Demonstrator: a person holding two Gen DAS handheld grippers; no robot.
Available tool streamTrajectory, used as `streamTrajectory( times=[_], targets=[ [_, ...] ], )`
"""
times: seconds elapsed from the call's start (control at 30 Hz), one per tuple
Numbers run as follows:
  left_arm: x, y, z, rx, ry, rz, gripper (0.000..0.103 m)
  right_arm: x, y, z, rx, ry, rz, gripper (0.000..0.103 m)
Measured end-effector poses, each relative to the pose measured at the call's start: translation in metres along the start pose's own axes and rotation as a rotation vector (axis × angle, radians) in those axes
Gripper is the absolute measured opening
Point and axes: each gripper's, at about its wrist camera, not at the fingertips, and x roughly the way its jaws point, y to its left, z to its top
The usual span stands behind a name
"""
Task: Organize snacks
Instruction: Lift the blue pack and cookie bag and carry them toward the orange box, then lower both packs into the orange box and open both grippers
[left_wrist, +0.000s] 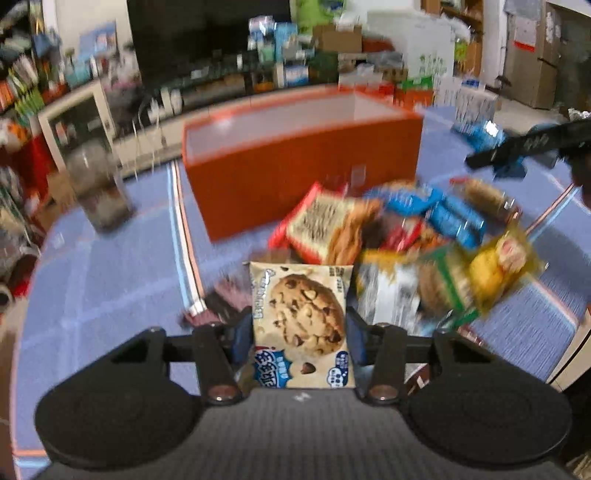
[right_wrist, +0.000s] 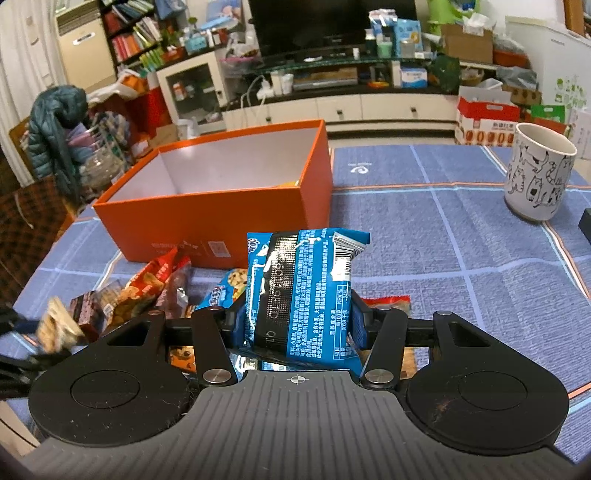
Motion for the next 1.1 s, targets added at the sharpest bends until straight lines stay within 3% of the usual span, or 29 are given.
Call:
streamTrajectory(
  times=[0.27, 0.43, 0.57, 0.83, 1.0, 1.1],
  targets=[
    [-0.016, 0.006, 0.018, -0.104, -0.079, 0.087, 0.05, -0.005, 0.008, 0.002, -0.017, -0.04, -0.006, 0.039],
    [-0.019, 0.008, 0.039, -0.15, -0.143, 0.097, 0.05, -0.016, 0.025, 0.008, -0.086, -0.114, -0.011, 0.039],
    [-0.017, 0.009, 0.051, -0.161, -0.167, 0.103, 0.049, -0.017, 0.035, 0.015, -0.095, -0.118, 0.002, 0.039],
    [0.014, 0.024, 0.091, -0.207, -0.181, 0.093, 0.049, -0.006, 0.042, 0.052, -0.052, -0.134, 0.036, 0.039],
    [0.04, 0.027, 0.134, -0.216, -0.216, 0.083, 0.049, 0.027, 0.047, 0.088, -0.069, -0.125, 0.033, 0.039],
    [0.06, 0.025, 0.153, -0.208, -0.196, 0.08, 0.049, 0.05, 0.047, 0.105, -0.049, -0.106, 0.03, 0.039]
  ],
)
